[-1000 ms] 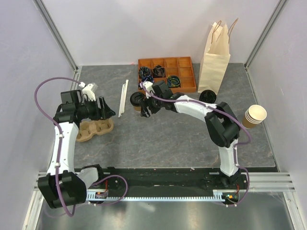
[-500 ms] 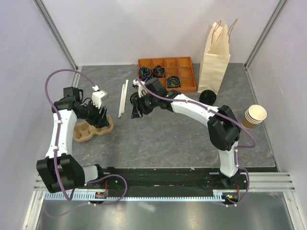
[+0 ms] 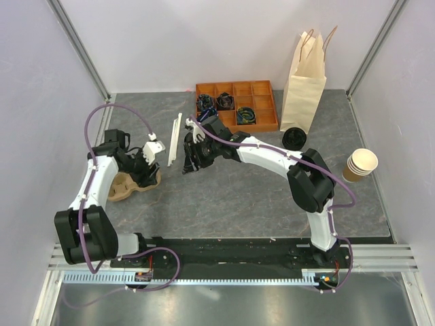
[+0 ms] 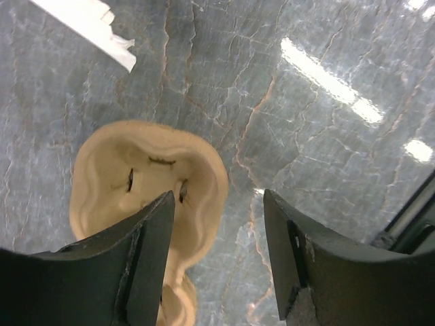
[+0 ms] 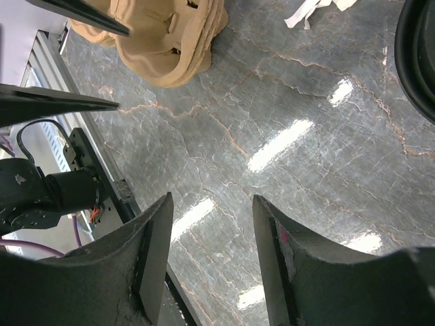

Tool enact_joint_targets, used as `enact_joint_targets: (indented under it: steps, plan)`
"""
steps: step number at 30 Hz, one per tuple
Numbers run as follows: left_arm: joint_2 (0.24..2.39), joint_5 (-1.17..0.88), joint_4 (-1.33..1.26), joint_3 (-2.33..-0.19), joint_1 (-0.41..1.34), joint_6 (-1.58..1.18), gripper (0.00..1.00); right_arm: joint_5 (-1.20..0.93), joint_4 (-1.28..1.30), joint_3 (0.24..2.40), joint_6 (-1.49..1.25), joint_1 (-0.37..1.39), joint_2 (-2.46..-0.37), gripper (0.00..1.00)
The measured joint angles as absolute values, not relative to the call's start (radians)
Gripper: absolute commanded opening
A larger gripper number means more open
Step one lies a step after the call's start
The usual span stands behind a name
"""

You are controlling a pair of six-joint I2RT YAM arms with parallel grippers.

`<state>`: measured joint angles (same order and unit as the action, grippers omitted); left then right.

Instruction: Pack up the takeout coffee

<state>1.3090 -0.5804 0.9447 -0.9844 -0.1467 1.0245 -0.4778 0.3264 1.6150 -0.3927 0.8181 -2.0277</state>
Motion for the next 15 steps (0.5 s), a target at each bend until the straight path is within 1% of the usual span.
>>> enact_joint_targets:
  steps: [5,10,15]
  plan:
    - [1.333,-0.526,0.882,-0.953,-0.105,1.024,0.60,-0.478,0.326,1.615,-0.397,0.818,-2.028,0.59]
    - [1.353,-0.488,0.851,-0.937,-0.102,1.024,0.55,-0.478,0.326,1.615,-0.397,0.818,-2.028,0.59]
    - [1.368,-0.465,0.837,-0.925,-0.102,1.024,0.55,-0.478,0.326,1.615,-0.397,0.818,-2.028,0.59]
